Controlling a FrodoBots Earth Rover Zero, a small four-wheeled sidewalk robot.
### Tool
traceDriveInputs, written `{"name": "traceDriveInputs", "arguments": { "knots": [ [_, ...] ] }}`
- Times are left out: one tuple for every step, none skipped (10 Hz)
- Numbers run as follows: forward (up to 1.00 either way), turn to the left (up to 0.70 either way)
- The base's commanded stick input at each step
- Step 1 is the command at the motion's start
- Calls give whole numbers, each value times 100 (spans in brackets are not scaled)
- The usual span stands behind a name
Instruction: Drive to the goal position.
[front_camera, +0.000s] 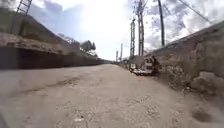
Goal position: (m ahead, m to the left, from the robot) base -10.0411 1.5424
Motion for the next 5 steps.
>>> {"name": "traceDriveInputs", "arguments": {
  "knots": [
    [70,0],
    [70,0],
    [70,0],
    [70,0],
    [70,0]
  ]
}}
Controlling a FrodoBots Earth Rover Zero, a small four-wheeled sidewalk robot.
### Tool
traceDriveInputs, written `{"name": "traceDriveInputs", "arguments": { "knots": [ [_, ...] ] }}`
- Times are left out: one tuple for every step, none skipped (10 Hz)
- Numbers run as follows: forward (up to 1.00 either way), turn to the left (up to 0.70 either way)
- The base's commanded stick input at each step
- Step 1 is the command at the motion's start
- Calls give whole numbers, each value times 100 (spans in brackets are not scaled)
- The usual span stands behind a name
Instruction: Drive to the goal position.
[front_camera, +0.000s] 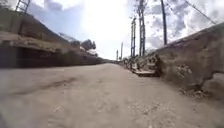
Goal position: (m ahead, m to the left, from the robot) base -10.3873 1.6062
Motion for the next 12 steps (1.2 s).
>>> {"name": "traceDriveInputs", "arguments": {
  "knots": [
    [70,0],
    [70,0],
    [70,0],
    [70,0],
    [70,0],
    [70,0],
    [70,0],
    [70,0],
    [70,0],
    [70,0],
    [70,0],
    [70,0]
  ]
}}
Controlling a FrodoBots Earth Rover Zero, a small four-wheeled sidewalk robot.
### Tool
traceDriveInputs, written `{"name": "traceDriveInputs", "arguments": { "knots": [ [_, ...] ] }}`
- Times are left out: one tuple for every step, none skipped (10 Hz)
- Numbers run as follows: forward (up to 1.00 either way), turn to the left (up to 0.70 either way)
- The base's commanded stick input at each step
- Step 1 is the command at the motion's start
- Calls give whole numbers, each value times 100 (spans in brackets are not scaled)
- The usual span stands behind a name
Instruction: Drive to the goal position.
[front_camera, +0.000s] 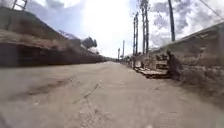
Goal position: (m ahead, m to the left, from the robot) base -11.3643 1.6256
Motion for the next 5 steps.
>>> {"name": "traceDriveInputs", "arguments": {
  "knots": [
    [70,0],
    [70,0],
    [70,0],
    [70,0],
    [70,0]
  ]
}}
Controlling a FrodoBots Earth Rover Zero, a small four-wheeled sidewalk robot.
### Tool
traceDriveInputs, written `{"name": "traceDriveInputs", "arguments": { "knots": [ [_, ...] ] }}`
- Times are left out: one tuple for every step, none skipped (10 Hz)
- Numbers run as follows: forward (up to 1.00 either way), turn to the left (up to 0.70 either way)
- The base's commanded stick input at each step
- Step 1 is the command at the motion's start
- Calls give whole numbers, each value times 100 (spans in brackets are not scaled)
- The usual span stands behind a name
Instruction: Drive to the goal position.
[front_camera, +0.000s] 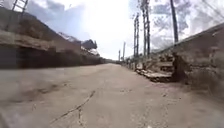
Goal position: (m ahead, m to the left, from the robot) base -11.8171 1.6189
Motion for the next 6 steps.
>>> {"name": "traceDriveInputs", "arguments": {
  "knots": [
    [70,0],
    [70,0],
    [70,0],
    [70,0],
    [70,0],
    [70,0]
  ]
}}
